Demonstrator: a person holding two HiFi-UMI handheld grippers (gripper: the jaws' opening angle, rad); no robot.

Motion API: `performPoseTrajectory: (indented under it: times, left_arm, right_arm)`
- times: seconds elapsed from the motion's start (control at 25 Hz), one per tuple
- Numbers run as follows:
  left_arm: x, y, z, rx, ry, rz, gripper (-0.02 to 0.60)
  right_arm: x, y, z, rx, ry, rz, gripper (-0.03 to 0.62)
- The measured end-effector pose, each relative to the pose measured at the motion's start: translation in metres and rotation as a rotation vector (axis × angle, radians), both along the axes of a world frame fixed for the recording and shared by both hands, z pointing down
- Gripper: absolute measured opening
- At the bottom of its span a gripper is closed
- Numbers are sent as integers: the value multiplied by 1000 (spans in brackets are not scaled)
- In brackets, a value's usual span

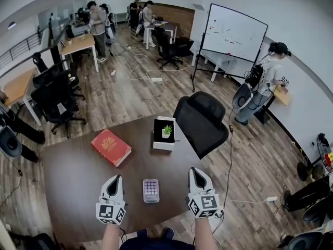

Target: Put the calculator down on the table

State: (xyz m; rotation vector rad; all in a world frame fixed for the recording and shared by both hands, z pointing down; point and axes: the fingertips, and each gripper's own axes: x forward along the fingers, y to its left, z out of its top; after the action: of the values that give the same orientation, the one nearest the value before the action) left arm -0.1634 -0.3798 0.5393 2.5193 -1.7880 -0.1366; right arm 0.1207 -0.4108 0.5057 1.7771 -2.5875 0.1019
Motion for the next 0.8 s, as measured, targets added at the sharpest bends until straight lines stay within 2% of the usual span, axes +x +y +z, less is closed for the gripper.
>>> performPoseTrajectory:
  times: [0.12,0.36,0.8]
  left_arm:
    - [2,1,-1,0,-7,8,-5]
    - [2,1,-3,-1,-18,7,-5]
    - [3,1,-2,0,-17,14,-5]
  right_arm:
    - [0,1,0,-8,-22,-14,8]
    - [1,2,3,-13,31,-4,6]
    - [3,5,6,-4,42,-1,6]
